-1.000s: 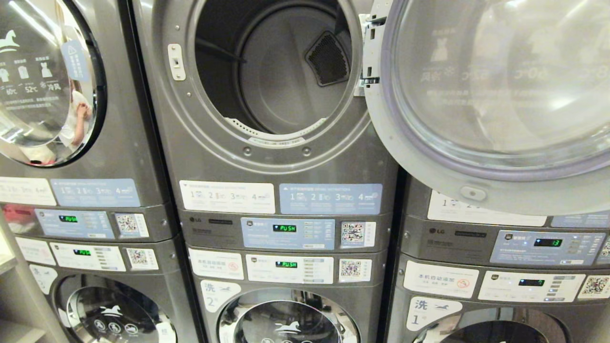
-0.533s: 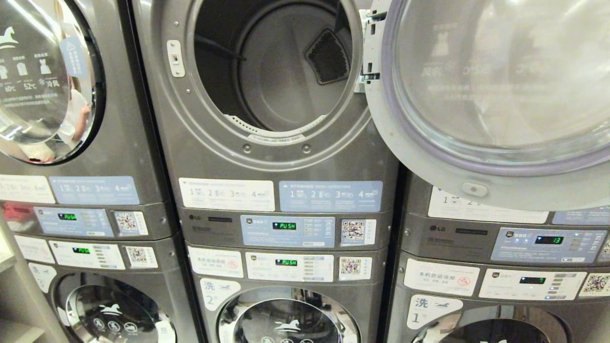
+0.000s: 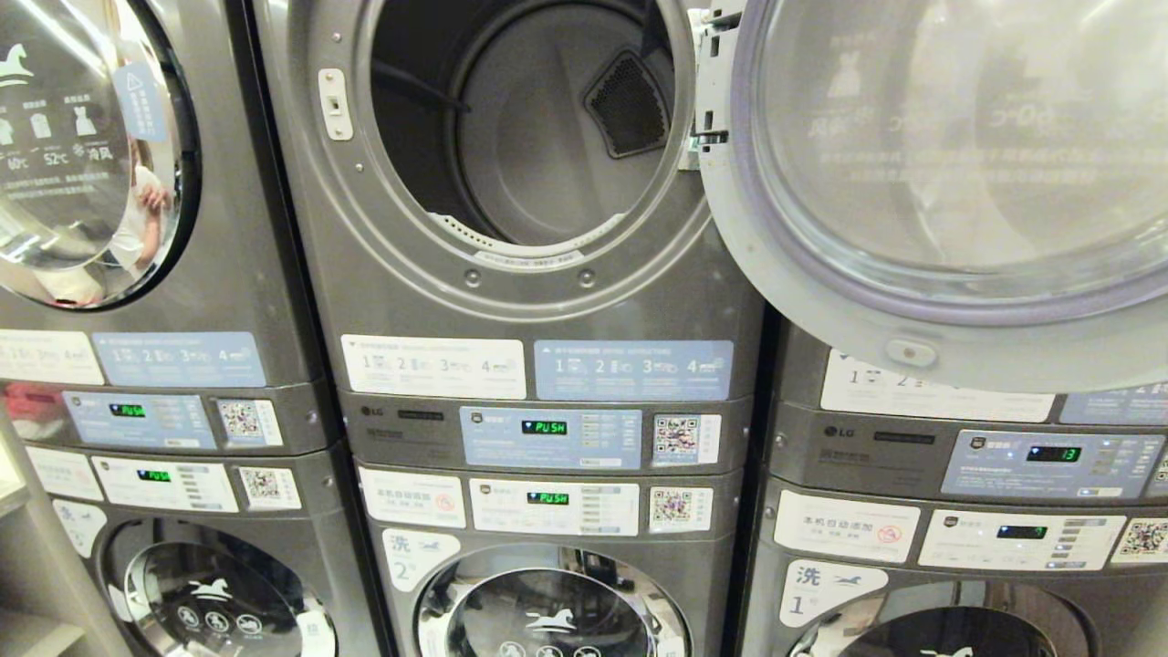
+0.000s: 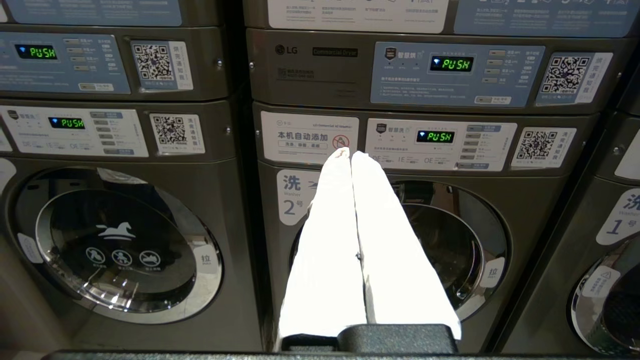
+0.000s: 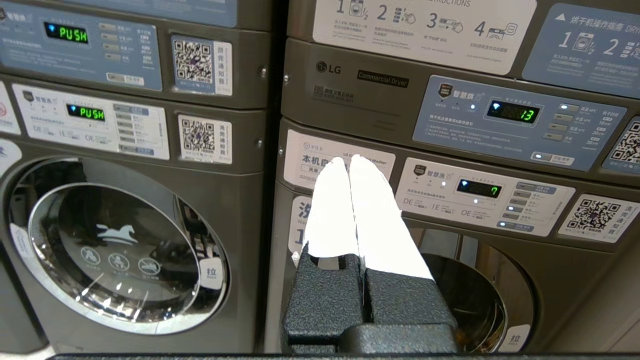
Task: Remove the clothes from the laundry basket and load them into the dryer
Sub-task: Take the clothes out of the basket
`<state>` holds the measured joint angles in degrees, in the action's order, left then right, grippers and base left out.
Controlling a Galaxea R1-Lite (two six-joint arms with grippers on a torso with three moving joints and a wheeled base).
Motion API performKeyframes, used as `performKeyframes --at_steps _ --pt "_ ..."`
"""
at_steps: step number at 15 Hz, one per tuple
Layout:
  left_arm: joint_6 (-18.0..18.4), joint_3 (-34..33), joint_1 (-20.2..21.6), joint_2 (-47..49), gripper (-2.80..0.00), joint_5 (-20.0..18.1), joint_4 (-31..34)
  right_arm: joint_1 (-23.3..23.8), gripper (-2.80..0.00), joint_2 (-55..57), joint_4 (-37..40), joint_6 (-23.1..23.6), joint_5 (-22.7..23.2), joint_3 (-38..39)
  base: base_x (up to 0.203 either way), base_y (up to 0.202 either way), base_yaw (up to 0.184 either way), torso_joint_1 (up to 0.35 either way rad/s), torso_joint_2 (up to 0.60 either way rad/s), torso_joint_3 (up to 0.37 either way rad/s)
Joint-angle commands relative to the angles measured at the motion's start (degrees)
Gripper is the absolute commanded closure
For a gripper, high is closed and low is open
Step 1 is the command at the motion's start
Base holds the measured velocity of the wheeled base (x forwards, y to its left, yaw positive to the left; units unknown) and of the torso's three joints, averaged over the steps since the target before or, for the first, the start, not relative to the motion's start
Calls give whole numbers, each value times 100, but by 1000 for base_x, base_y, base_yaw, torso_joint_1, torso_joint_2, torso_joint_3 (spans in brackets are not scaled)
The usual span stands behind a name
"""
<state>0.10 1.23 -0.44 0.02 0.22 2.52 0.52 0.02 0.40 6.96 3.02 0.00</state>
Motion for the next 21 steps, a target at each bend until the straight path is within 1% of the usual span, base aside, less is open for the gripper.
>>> performKeyframes --at_steps 1,14,21 --pt "-1 0 0 -11 0 4 11 0 0 -11 4 7 5 0 0 0 0 -76 171 82" --pt "-1 0 0 -11 0 4 3 0 0 -11 18 25 -3 -18 0 0 0 -69 156 82" --pt "-1 0 0 -11 0 4 3 0 0 -11 7 25 -3 -9 0 0 0 -105 236 132"
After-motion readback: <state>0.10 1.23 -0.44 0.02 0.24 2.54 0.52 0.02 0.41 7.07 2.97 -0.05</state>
